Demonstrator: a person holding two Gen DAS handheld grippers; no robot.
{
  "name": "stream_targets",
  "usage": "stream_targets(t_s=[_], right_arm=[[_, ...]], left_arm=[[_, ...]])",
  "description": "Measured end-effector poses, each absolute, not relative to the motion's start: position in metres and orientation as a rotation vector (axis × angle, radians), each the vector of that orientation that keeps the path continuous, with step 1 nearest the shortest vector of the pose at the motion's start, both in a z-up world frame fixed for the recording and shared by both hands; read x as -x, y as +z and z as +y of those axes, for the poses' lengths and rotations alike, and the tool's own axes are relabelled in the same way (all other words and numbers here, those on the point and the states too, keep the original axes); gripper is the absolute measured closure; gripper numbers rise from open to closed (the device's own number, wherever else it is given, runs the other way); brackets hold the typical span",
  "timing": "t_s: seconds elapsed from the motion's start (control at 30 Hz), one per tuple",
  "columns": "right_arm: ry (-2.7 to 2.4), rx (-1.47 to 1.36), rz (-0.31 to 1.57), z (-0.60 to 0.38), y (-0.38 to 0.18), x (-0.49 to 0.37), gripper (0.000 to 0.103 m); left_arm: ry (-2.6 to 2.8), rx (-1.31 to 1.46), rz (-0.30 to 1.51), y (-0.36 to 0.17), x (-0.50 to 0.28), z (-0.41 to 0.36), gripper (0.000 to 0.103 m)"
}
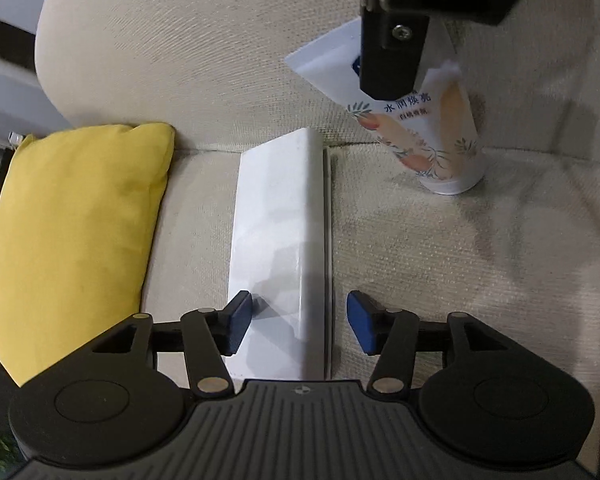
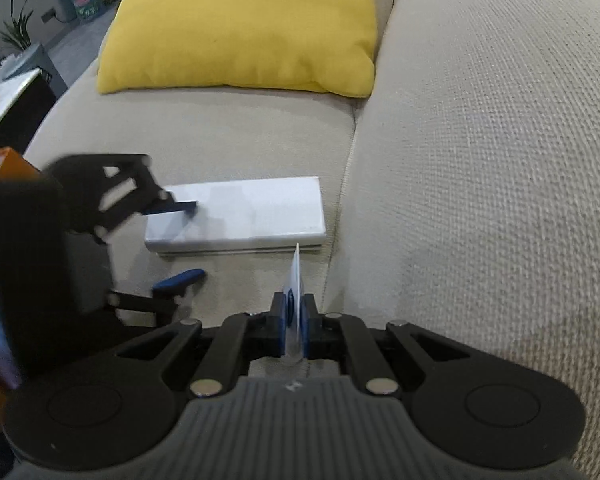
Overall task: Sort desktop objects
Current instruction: 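Grasp the white rectangular box with left while right lifts the lotion tube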
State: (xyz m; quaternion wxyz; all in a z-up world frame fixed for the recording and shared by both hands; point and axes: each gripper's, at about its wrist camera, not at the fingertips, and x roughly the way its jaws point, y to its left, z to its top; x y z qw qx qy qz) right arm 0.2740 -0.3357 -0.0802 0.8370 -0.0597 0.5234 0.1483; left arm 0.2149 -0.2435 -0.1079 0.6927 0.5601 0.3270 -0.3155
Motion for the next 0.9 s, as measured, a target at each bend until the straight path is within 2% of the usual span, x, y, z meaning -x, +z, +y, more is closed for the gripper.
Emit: stream_targets(t_s=[0.17,0.33,0.47,0.6,0.77,0.9], right_arm=[[0.315,0.117,1.109,-0.337,-0.080,-0.275,0.096],[0.317,0.119,1.106,-0.337,-0.081,-0.275,0.096],[0.317,0.119,1.103,-0.338,-0.081,-0.275,0.096],[0.315,0.116,1.104,-0.338,-0.081,-0.274,0.096],[0.324,0.092,1.115,-0.340,-0.078,-0.275,0.096],[0.322,0.104,1.114,-0.340,-0.079,-0.274,0.096]], left_arm=[[-0.700,-1.234,0.751,-0.111,-0.220,-0.244,0.035],[-0.685,-1.215,0.732,-0.110,-0.222,-0.242,0.045],[-0.677,-1.168,0.736,-0.091,-0.220,-0.240,0.060],[-0.734,-1.037,0.841,-0.063,-0.218,-0.224,0.065],[-0.904,-0.805,1.063,-0.027,-0.212,-0.194,0.067],[-0.998,-0.712,1.204,-0.028,-0.209,-0.183,0.067]])
